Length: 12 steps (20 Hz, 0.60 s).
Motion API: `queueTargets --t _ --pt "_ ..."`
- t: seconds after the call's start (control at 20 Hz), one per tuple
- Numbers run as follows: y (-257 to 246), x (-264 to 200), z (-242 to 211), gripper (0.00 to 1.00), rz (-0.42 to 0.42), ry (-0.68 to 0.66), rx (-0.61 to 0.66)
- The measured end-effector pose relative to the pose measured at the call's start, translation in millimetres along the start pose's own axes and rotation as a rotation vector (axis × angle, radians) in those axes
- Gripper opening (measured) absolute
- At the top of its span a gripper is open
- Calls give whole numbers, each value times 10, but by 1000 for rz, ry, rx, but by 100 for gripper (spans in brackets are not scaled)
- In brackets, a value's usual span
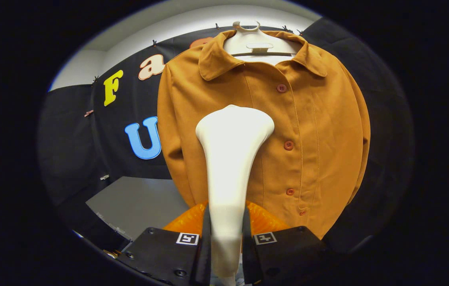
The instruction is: Iron the clothes twice with a garment steamer, once on the left side and once on the right side.
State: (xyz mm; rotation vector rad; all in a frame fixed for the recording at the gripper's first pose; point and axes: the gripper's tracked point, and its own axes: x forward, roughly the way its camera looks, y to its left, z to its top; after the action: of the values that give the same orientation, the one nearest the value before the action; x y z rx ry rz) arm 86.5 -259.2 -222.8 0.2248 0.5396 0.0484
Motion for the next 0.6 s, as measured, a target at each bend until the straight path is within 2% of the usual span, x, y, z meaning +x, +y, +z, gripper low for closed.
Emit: queueTargets --t 0.3,0.6 --pt "-160 79 -580 36 -8 130 58" --pt "-226 120 -1047 36 -25 235 65"
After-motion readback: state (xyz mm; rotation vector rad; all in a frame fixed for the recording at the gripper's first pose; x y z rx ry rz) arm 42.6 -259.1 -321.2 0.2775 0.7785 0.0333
